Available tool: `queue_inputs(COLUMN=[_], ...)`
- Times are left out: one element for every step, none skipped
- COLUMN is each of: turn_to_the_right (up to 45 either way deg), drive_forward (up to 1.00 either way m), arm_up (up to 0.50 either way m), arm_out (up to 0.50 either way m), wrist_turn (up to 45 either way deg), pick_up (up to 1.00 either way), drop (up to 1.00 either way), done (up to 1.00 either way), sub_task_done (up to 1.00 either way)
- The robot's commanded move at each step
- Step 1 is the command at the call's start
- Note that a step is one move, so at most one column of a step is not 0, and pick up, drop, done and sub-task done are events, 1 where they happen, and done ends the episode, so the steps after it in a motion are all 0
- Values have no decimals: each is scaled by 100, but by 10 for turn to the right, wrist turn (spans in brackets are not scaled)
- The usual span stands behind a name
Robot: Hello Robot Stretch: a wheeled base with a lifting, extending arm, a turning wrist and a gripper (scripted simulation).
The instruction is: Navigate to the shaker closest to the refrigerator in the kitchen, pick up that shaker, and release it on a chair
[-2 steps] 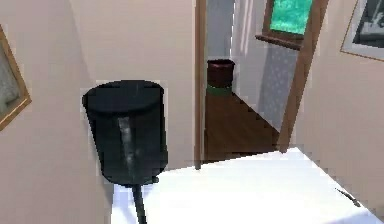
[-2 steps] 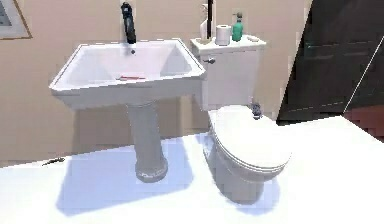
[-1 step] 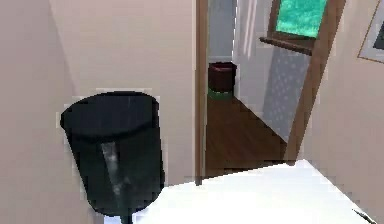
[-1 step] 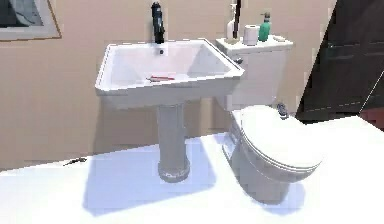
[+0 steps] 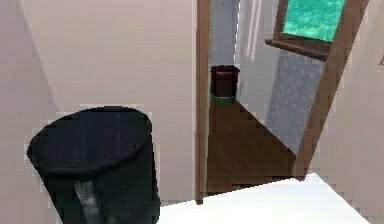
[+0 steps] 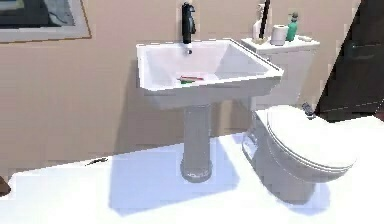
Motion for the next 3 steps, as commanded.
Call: queue_inputs(turn_to_the_right=[450,450,0], drive_forward=[0,0,5], arm_up=[0,0,0], arm_out=[0,0,0], wrist_turn=[0,0,0], pick_up=[0,0,0], drop=[0,0,0], done=[0,0,0], sub_task_done=[0,0,0])
